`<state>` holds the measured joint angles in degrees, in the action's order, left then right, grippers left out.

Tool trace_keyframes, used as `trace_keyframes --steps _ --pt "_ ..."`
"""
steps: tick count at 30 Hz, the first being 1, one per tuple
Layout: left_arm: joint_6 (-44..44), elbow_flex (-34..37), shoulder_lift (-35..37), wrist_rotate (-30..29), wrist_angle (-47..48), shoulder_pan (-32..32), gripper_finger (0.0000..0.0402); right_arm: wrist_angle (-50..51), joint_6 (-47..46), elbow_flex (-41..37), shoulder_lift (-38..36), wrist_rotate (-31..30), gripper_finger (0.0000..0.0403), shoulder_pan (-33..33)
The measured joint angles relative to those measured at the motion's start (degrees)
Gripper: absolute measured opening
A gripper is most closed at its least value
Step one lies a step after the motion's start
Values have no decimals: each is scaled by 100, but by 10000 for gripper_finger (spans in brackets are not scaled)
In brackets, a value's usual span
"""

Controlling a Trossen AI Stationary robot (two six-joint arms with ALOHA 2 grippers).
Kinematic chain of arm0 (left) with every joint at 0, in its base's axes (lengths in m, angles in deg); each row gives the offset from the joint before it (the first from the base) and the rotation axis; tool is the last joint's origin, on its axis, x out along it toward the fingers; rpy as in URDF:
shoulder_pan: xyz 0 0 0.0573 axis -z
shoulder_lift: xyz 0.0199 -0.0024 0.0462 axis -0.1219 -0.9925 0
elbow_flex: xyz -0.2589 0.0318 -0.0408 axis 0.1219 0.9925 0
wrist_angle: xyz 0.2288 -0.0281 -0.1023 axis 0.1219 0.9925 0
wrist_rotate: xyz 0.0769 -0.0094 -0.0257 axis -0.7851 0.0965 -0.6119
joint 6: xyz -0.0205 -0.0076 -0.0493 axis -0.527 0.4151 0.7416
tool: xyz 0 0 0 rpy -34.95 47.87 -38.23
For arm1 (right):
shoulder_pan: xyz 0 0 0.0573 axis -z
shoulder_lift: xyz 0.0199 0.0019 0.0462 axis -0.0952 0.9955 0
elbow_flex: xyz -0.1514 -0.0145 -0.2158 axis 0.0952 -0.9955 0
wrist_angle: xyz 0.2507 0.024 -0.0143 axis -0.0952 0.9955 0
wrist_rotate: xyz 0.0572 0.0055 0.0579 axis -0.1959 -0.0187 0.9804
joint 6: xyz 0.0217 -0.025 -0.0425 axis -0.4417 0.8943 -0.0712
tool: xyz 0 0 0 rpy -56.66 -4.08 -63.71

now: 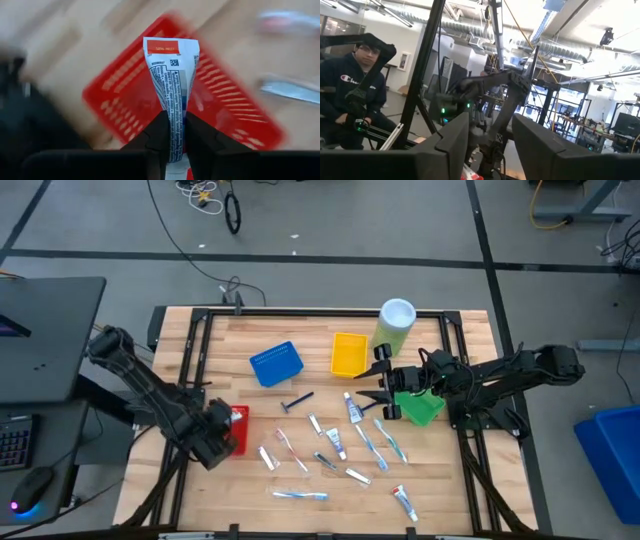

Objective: Pick & Place Travel size toiletries
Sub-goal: Put the white toothpaste into the red basket

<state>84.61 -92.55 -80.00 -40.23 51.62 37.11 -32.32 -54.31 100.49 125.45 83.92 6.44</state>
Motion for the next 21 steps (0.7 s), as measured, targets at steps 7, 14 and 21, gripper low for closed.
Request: trace_keyframes --steps 7,14,21 --pt "939 780 -1 -200 -851 -12 59 -2 1 0 0 0 153 5" --pt "596 1392 -15 -260 -1916 -72 59 0 0 0 0 -1 162 5" --pt "334 1441 -15 -199 -1942 -72 59 -1 0 0 0 -1 167 5"
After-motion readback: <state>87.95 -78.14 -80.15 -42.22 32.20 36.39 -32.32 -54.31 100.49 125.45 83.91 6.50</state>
